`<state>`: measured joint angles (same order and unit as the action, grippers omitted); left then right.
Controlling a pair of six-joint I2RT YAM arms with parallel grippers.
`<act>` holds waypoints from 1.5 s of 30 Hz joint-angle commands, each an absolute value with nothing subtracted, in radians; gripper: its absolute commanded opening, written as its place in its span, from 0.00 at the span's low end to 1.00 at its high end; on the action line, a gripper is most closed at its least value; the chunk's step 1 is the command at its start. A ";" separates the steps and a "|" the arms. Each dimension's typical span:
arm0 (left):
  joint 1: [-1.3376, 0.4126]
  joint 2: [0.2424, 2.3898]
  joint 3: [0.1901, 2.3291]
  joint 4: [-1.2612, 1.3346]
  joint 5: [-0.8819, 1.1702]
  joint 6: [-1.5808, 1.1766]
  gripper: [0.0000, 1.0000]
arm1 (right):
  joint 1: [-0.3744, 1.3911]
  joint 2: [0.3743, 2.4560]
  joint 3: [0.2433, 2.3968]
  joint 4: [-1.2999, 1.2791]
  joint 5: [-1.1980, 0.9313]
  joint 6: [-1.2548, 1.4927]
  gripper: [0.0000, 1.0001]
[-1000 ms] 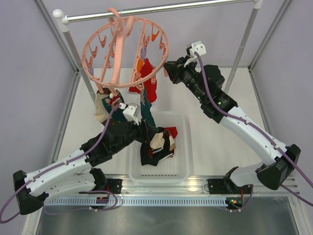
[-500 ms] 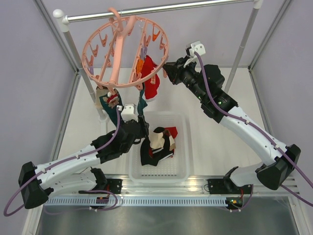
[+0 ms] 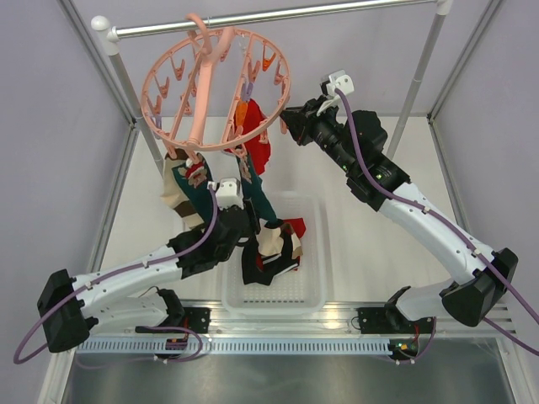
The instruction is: Remove the socks clipped to the hanger
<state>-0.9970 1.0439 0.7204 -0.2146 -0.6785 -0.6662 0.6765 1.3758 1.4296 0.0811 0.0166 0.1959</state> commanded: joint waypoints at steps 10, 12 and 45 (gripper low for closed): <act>-1.006 0.999 0.676 -0.005 -0.561 -0.525 0.63 | 0.669 1.368 1.482 0.090 0.003 0.218 0.06; -1.006 1.024 0.689 -0.017 -0.589 -0.535 0.63 | 0.669 1.370 1.482 0.089 0.002 0.224 0.06; -1.035 1.232 0.877 -0.097 -0.559 -0.554 0.02 | 0.669 1.263 1.362 0.084 -0.028 0.259 0.24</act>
<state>-1.0275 1.2049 0.8154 -0.1394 -0.6178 -0.5915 0.6701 1.3136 1.3811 0.0658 -0.0216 0.2302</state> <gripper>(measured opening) 0.026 0.229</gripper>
